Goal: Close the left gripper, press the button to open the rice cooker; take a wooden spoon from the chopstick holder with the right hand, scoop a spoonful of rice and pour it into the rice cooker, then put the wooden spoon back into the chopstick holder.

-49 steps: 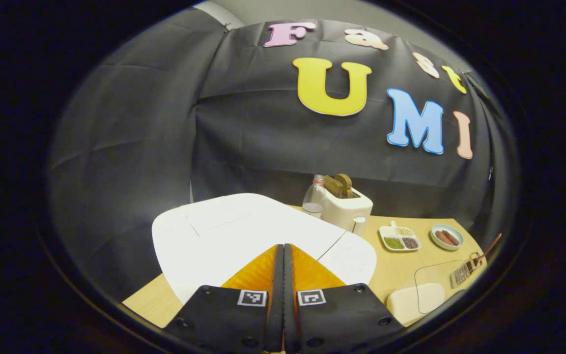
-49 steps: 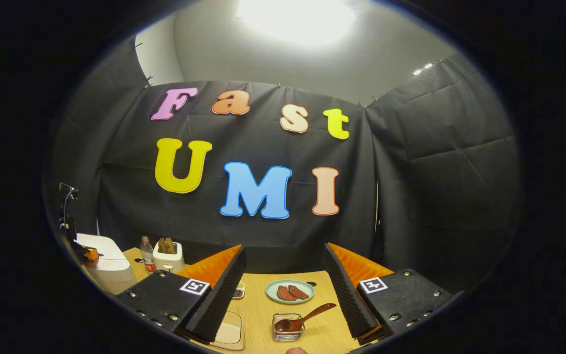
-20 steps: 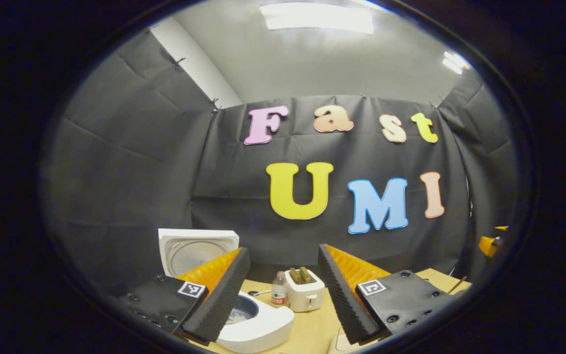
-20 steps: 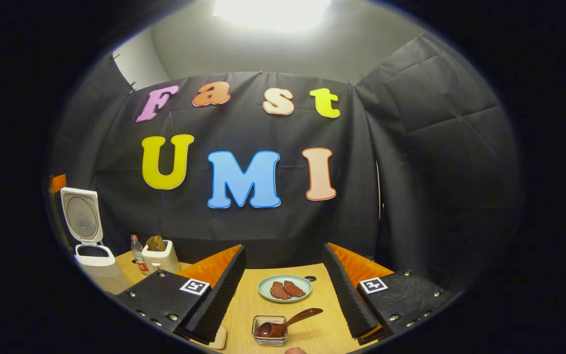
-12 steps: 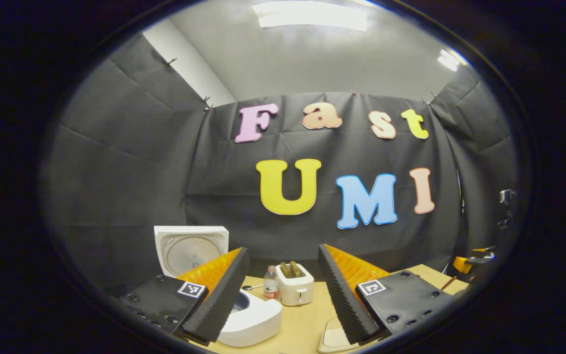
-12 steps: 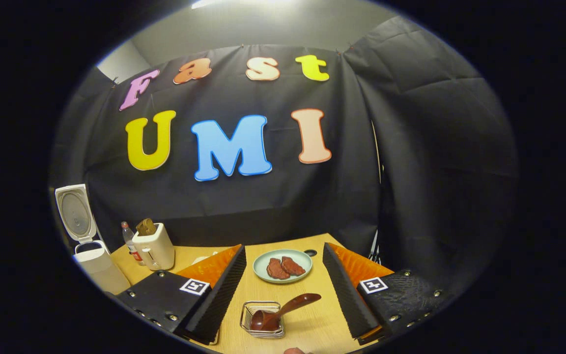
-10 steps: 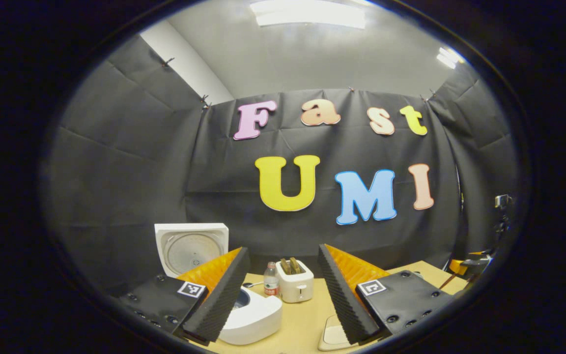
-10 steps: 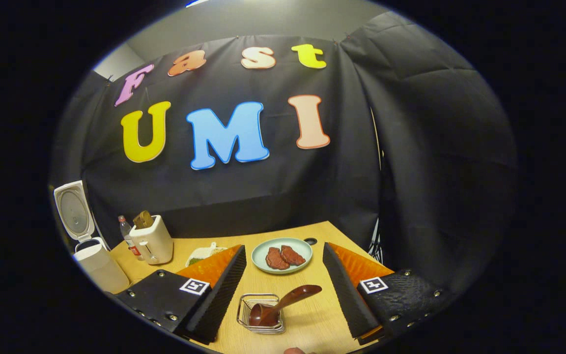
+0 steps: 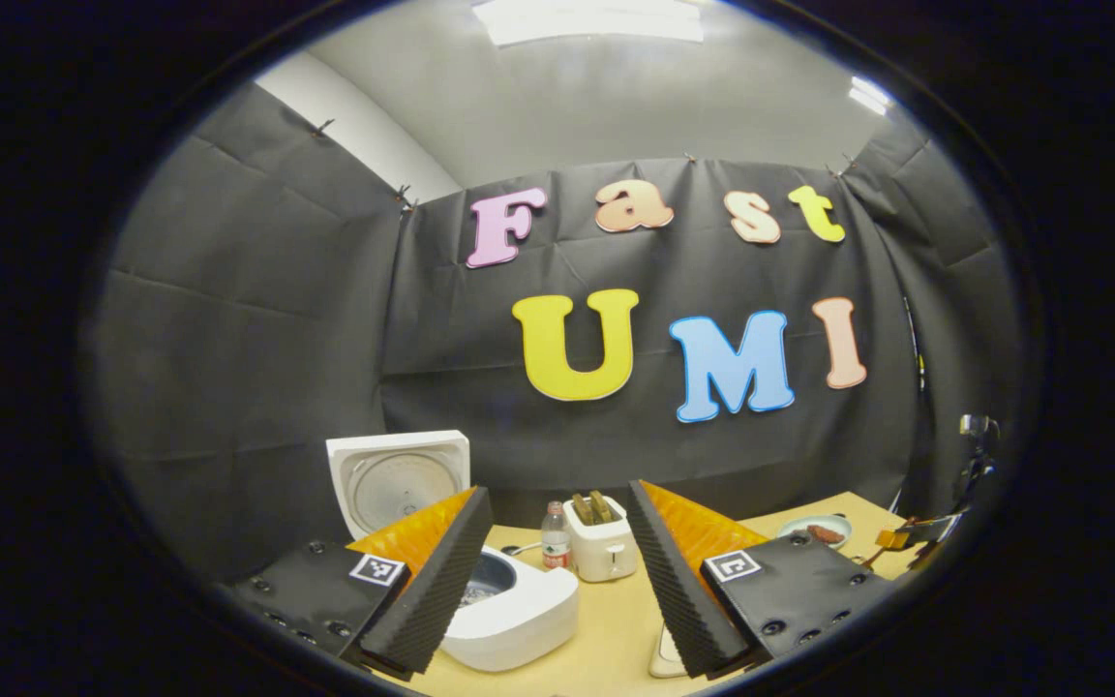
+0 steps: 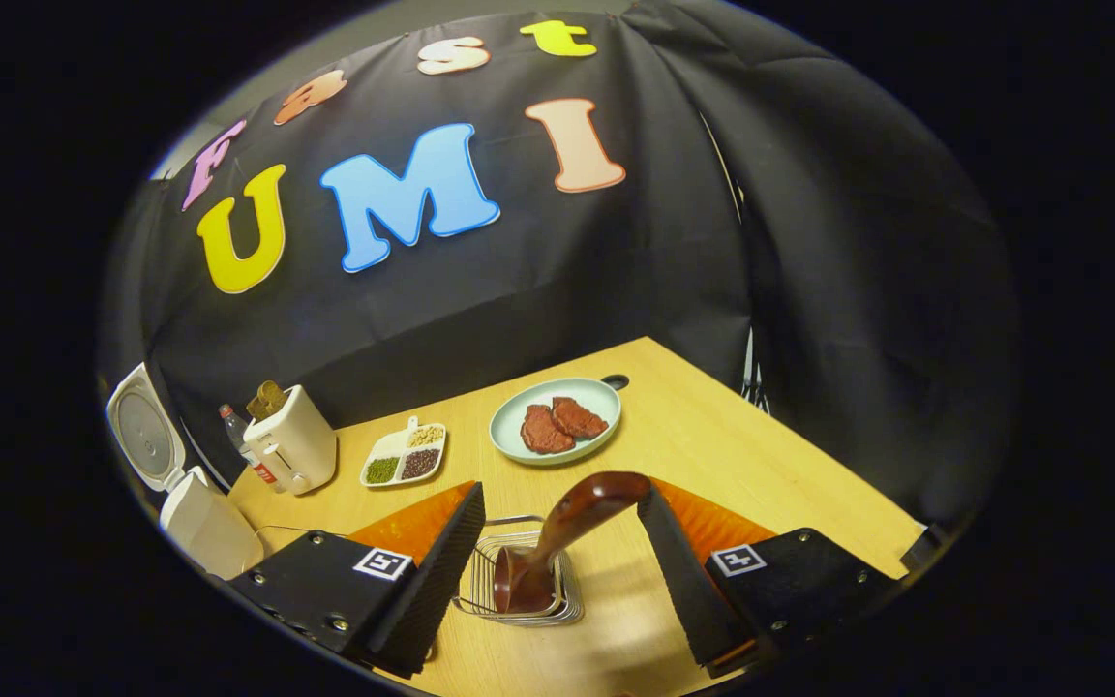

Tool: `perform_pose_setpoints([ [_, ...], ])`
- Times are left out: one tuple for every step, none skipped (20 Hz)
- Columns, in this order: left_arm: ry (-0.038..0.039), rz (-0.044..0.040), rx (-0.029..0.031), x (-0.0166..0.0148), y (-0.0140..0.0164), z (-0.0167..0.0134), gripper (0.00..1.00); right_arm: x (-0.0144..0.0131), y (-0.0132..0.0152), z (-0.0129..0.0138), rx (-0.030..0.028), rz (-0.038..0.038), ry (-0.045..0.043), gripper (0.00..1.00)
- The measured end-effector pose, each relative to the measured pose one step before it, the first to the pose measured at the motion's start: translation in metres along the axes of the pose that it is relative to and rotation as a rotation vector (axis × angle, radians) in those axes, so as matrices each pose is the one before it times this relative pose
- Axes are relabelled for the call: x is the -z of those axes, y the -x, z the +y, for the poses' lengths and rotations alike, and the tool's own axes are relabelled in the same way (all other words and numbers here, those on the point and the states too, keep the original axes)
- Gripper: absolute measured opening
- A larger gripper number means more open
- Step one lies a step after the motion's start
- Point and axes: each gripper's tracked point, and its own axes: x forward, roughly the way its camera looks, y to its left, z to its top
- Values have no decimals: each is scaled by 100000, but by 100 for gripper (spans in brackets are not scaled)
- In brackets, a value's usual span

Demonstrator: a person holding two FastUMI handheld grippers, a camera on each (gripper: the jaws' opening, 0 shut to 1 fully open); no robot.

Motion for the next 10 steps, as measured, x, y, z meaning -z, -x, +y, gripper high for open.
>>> perform_pose_setpoints([
  [-137,268,-373,33,72,131,99,595,-442,177,-1050,2270,-1950,95],
  [-83,422,-118,228,81,102,99,557,-142,-56,-457,1799,-1965,94],
  [-40,123,-346,101,103,229,99,331,-135,-230,292,1244,-1754,83],
  [55,538,-233,234,57,202,99,162,-153,122,-855,1322,-1804,77],
  [45,802,-179,222,57,150,99,449,-304,357,-1658,2036,-1336,70],
  [51,537,-127,219,26,133,97,74,-89,-218,687,593,-923,72],
  [-89,125,-455,55,33,221,99,-25,-399,491,-224,295,-1987,46],
  [-110,-54,-419,-23,13,259,96,103,-7,-116,-270,330,-509,19],
  [81,-55,-214,-59,21,232,96,-436,440,299,-797,-647,-1432,17],
  [313,48,26,223,-60,191,96,311,-189,1009,-3956,2409,-517,14],
])
